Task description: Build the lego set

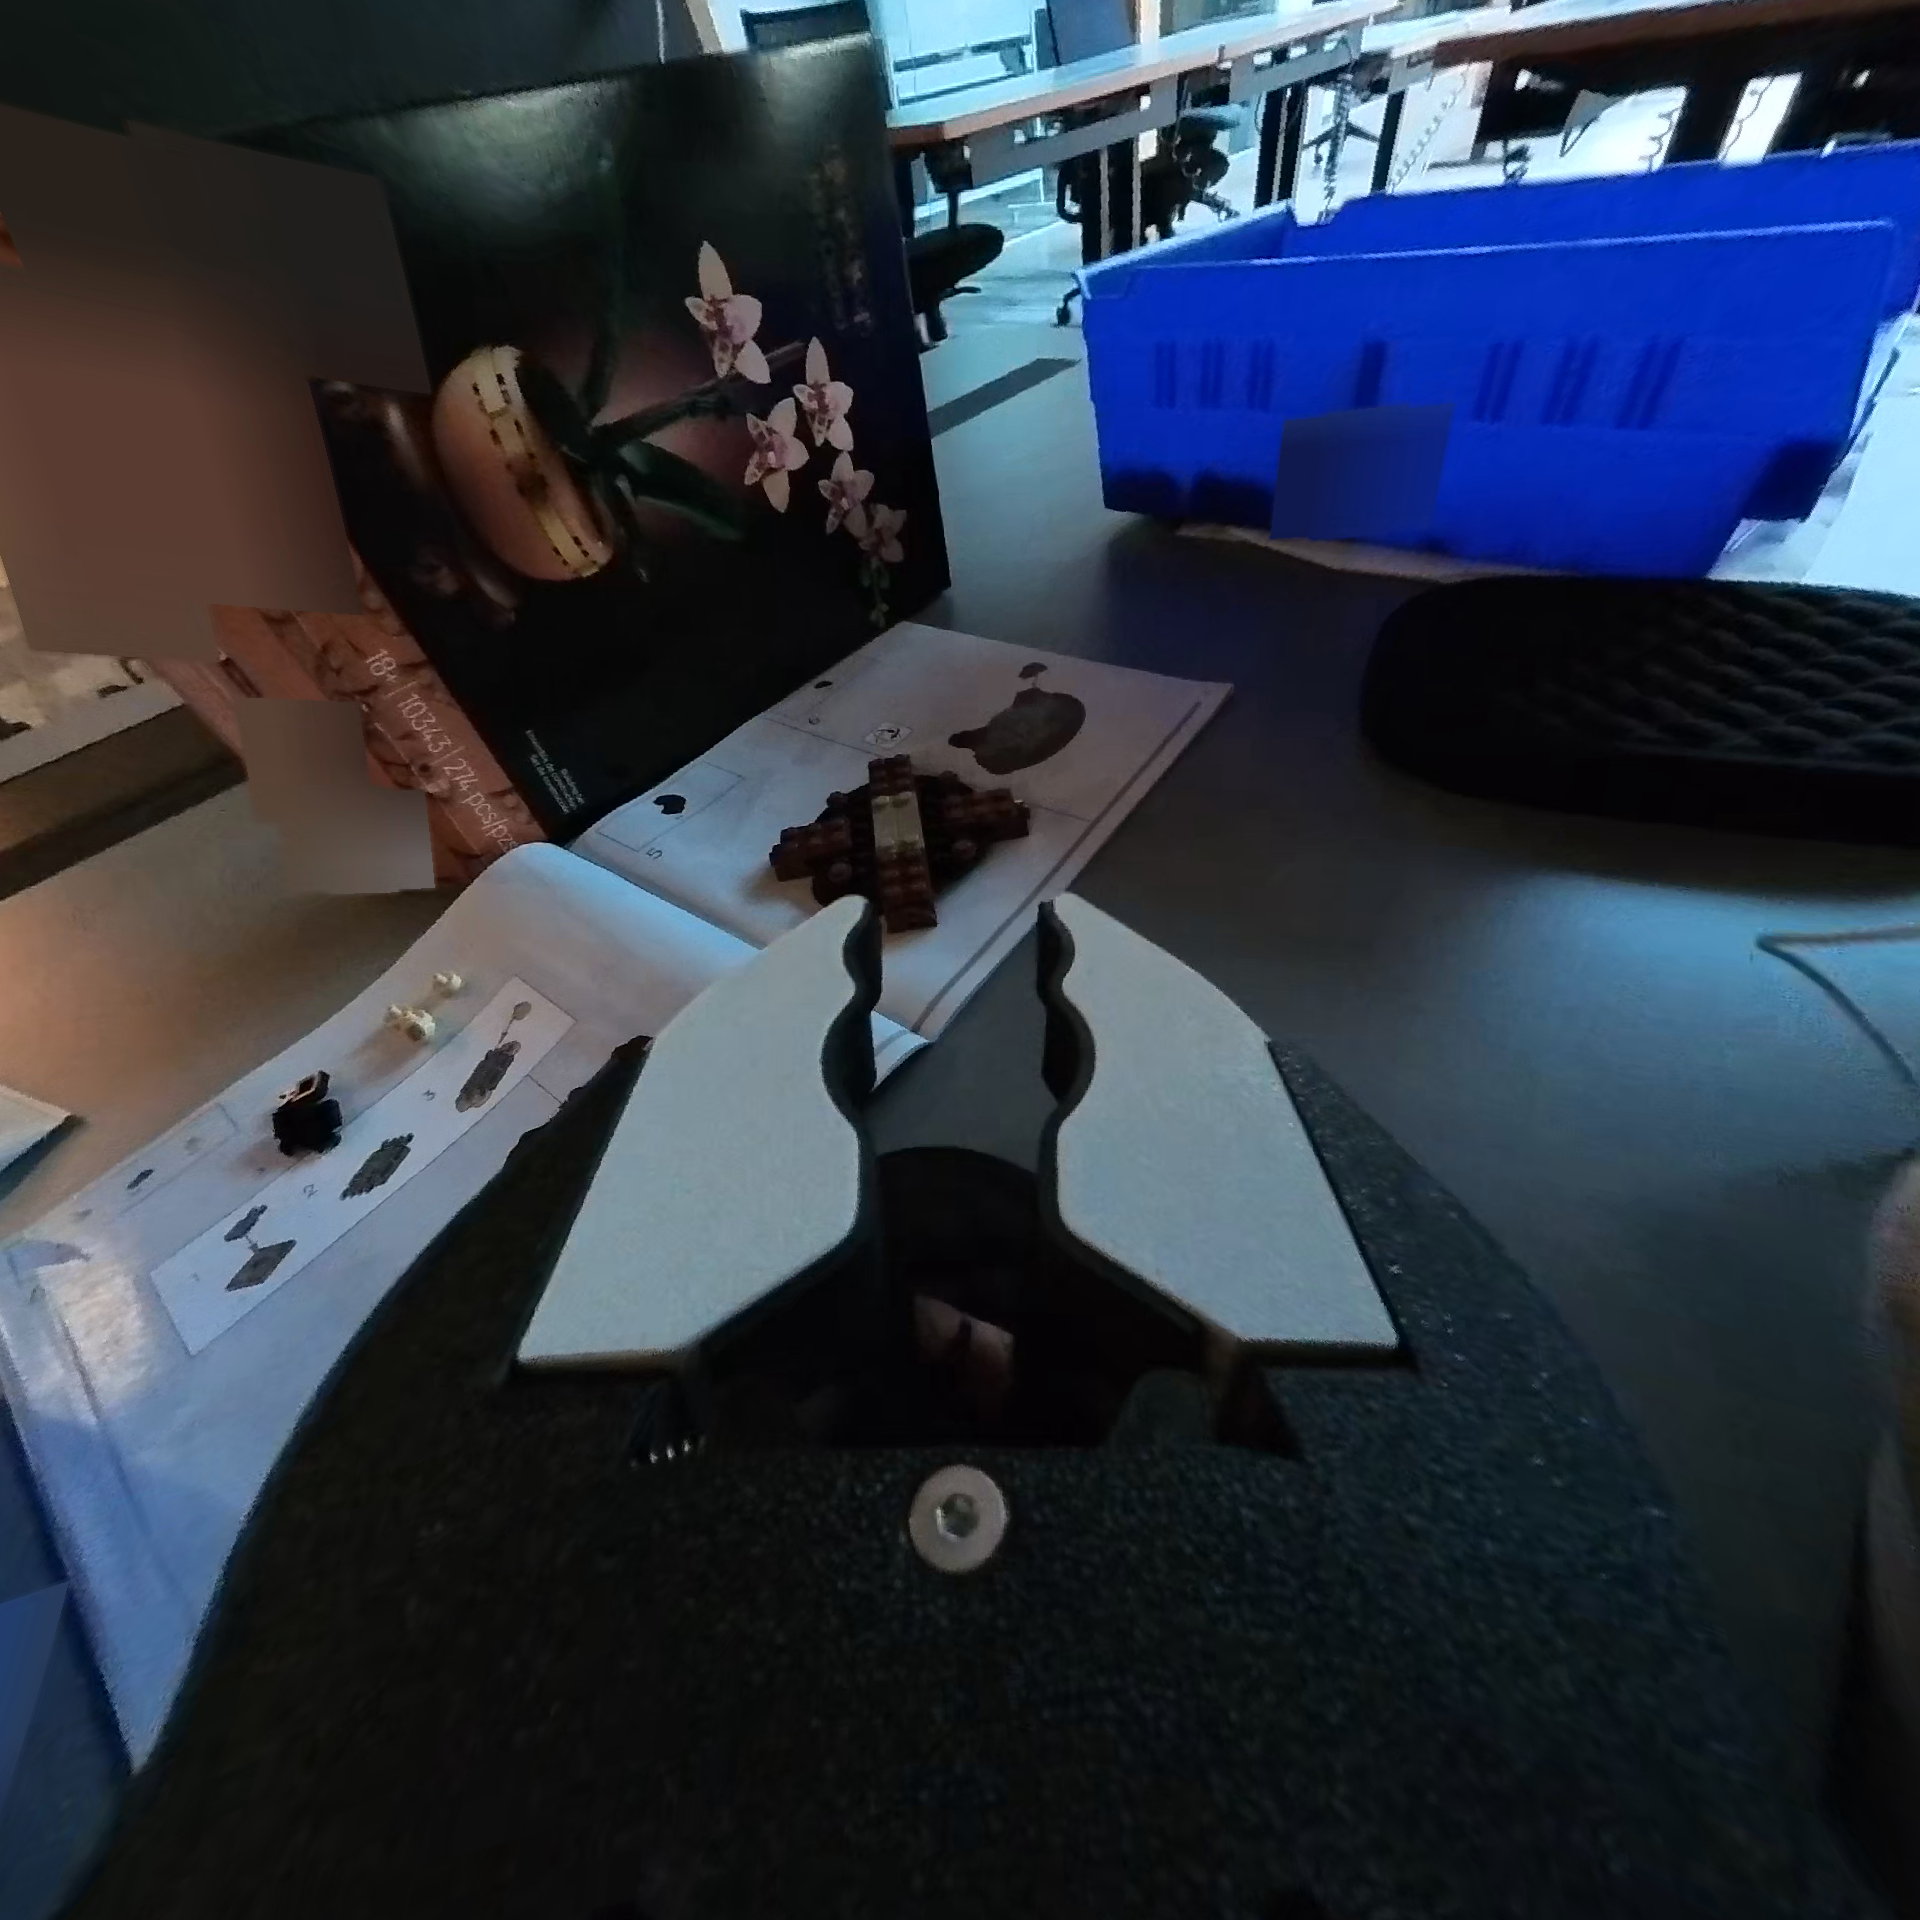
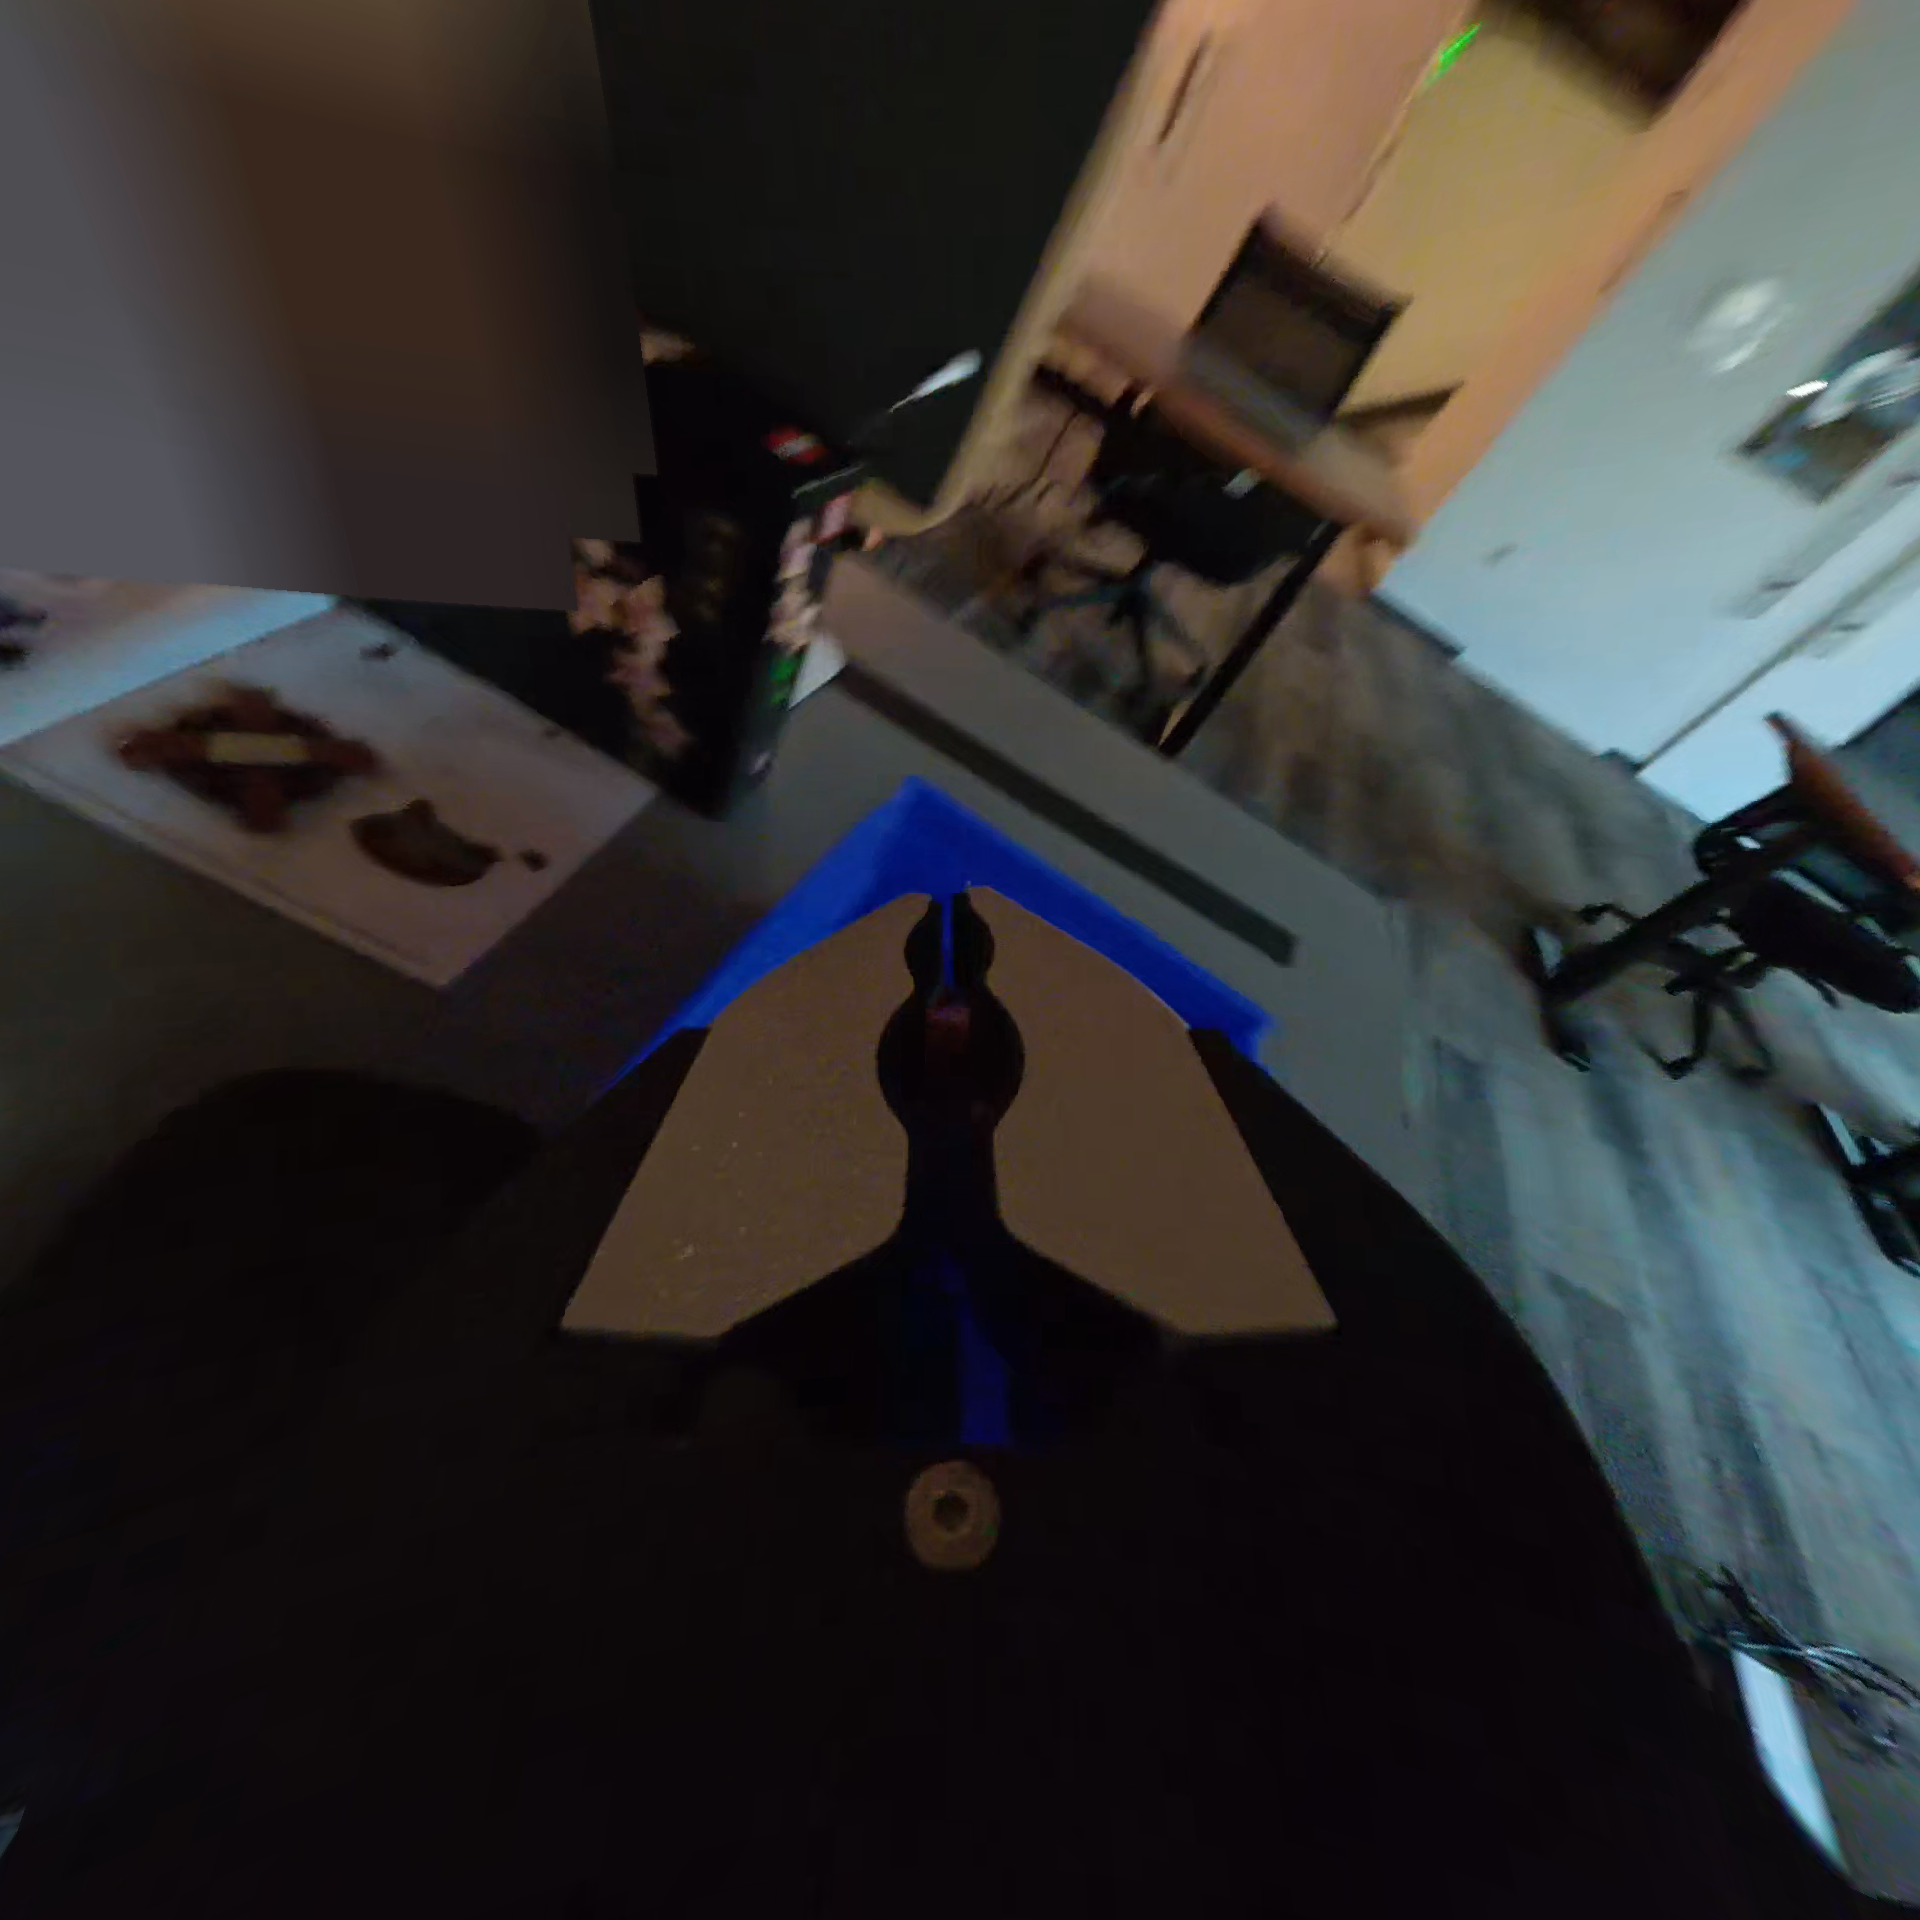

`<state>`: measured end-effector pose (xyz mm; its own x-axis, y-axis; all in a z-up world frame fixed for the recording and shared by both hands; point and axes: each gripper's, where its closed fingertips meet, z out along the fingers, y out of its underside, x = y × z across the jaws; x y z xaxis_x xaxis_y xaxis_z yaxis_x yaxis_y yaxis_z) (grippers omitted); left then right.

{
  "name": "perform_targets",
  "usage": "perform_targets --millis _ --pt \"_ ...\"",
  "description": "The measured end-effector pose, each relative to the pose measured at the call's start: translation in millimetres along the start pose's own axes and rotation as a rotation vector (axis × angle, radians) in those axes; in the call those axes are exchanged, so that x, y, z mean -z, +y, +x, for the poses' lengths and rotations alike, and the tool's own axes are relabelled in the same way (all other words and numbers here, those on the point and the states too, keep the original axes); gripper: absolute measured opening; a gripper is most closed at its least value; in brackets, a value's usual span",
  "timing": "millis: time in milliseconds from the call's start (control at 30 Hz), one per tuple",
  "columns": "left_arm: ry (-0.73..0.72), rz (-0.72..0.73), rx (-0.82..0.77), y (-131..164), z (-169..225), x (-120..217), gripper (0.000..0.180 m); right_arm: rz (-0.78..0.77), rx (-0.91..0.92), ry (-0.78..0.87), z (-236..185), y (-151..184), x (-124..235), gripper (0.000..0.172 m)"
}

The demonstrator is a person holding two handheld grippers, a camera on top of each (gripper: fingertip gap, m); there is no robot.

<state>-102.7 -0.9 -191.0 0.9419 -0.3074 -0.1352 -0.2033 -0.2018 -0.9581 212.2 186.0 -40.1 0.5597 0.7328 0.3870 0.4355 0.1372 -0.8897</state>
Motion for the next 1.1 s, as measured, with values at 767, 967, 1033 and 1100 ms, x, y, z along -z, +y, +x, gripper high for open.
perform_targets --millis 767,967,1033,1100 --pt "0.018 -0.048 0.194 7 -15 -4 0.050 -0.197 -0.019 -0.269 -2 151 6 0.065" --pt "0.030 -0.108 0.179 14 -12 -9 0.068 -0.172 -0.078 -0.343 -6 146 13 0.000" --pt "0.033 -0.117 0.184 15 -12 -10 0.069 -0.152 -0.121 -0.406 -18 138 8 0.002" --pt "0.041 -0.126 0.186 16 -11 -11 0.069 -0.249 -0.130 -0.461 -33 143 -1 0.008"
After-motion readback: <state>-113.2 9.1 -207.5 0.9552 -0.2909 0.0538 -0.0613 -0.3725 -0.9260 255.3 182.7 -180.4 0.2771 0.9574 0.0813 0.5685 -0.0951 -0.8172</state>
